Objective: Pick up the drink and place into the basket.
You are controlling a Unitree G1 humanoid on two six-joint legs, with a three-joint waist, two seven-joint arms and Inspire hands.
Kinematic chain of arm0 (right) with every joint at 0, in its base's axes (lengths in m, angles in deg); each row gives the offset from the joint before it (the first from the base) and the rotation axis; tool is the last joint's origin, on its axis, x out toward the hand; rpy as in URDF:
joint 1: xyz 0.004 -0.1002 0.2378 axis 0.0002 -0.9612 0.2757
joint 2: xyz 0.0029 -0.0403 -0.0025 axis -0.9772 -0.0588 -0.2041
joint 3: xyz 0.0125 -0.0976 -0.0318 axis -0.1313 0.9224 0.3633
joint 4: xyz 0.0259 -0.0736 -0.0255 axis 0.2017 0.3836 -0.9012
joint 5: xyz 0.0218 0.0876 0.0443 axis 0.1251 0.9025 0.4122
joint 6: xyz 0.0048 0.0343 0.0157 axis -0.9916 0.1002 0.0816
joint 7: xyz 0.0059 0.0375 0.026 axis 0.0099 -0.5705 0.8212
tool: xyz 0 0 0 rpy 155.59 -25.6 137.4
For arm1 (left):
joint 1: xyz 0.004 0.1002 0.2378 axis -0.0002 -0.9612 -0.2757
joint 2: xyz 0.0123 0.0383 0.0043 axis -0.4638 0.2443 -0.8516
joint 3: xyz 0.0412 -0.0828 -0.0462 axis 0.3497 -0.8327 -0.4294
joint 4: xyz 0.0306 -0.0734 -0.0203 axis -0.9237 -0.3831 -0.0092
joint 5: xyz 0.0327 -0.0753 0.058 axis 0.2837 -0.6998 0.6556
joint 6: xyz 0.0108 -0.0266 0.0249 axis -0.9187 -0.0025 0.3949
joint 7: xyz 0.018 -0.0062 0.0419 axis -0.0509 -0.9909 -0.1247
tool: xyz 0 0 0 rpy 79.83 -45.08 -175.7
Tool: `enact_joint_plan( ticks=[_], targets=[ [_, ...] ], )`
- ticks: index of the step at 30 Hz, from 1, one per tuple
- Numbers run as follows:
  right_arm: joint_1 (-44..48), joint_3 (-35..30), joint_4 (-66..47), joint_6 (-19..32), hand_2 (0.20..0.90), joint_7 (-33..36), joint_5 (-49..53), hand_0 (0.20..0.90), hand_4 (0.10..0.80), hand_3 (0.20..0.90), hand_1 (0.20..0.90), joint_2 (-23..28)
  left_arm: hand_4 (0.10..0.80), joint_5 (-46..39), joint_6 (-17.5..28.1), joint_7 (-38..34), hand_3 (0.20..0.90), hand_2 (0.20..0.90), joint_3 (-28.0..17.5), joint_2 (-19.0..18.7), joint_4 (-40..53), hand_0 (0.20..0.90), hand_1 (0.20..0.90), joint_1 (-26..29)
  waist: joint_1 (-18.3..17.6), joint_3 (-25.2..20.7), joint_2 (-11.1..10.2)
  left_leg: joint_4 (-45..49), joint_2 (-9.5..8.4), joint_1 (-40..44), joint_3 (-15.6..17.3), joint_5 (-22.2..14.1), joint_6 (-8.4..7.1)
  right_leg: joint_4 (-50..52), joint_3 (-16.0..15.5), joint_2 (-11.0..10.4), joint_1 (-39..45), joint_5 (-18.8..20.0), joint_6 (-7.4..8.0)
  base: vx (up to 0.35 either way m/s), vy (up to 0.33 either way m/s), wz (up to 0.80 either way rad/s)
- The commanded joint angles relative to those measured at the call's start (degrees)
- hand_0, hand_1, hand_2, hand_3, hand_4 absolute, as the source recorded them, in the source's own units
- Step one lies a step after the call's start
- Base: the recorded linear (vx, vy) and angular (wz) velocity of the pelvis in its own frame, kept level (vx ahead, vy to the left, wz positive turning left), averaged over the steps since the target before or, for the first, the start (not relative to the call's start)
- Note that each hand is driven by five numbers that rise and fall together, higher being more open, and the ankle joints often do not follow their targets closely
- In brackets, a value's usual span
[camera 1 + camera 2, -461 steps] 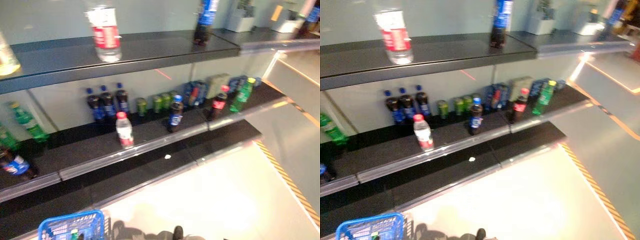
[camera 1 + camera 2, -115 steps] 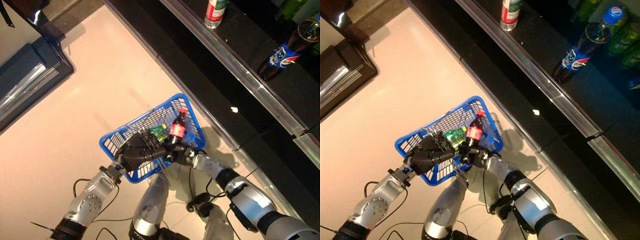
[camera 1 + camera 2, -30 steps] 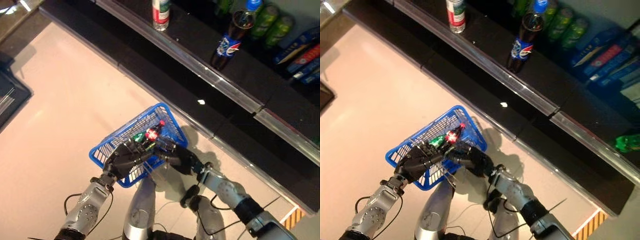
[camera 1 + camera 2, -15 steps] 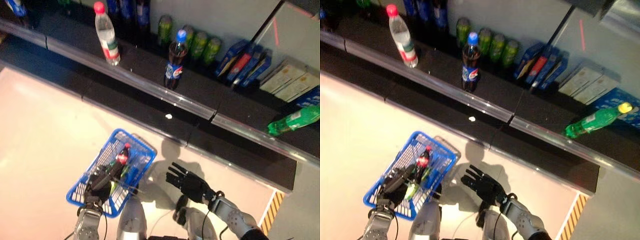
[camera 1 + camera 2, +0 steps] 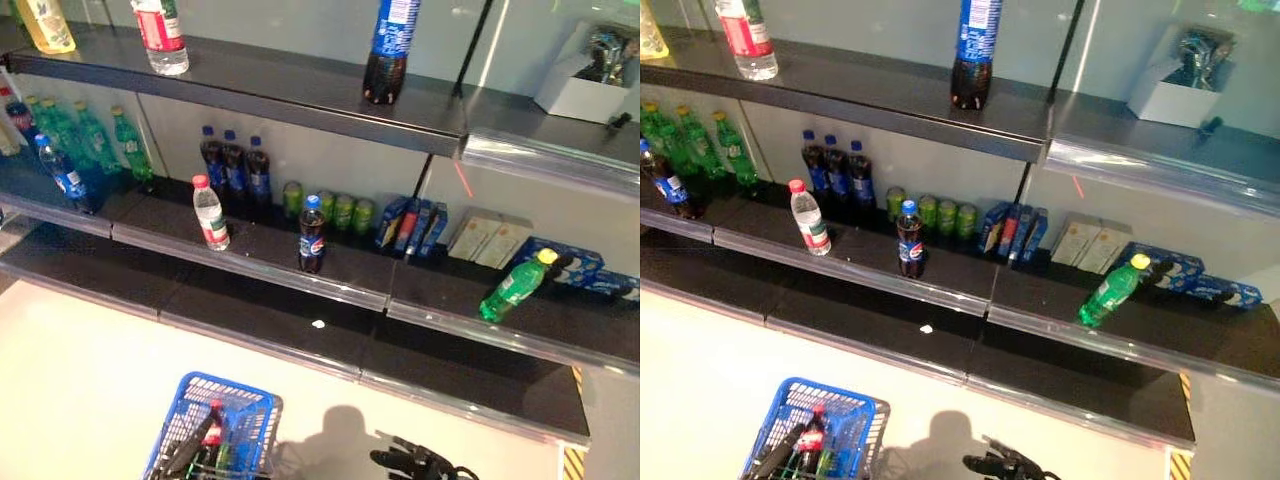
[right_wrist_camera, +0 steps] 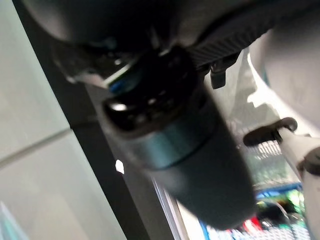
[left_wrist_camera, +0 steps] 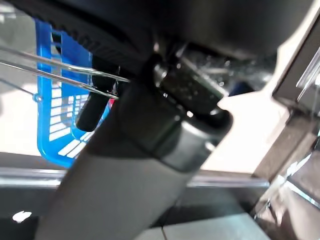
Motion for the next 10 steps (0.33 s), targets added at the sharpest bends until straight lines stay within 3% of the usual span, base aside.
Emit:
enact_joint_plan(
  ticks=[1, 10],
  targets=[
    [1.27, -2.36, 3.68, 3.21, 0.900, 0.13, -3.00, 0.900, 0.800, 0.900, 0.900, 0.81, 0.100, 5.46, 1.94, 2.17, 0.200, 0.300, 1.05, 0.09, -0.18, 0.300, 0.300, 1.71, 0.39, 0.69, 2.42, 2.51, 3.04, -0.69, 0.90, -0.41, -1.43, -0.83, -1.10, -3.46, -0.76, 4.84, 2.14, -0.004, -0.005, -0.07],
    [0.65, -3.84, 8.11, 9.05, 0.900, 5.79, -9.75, 0.900, 0.800, 0.900, 0.900, -0.05, 0.100, 10.18, 1.71, 1.87, 0.200, 0.300, 3.49, 1.99, -3.50, 0.300, 0.300, 2.81, -0.10, 0.15, 2.74, 0.18, 3.31, -0.38, 1.36, -0.09, -1.89, -3.25, -1.89, -3.65, -0.64, 6.25, 2.90, -0.022, -0.016, -0.03]
  ],
)
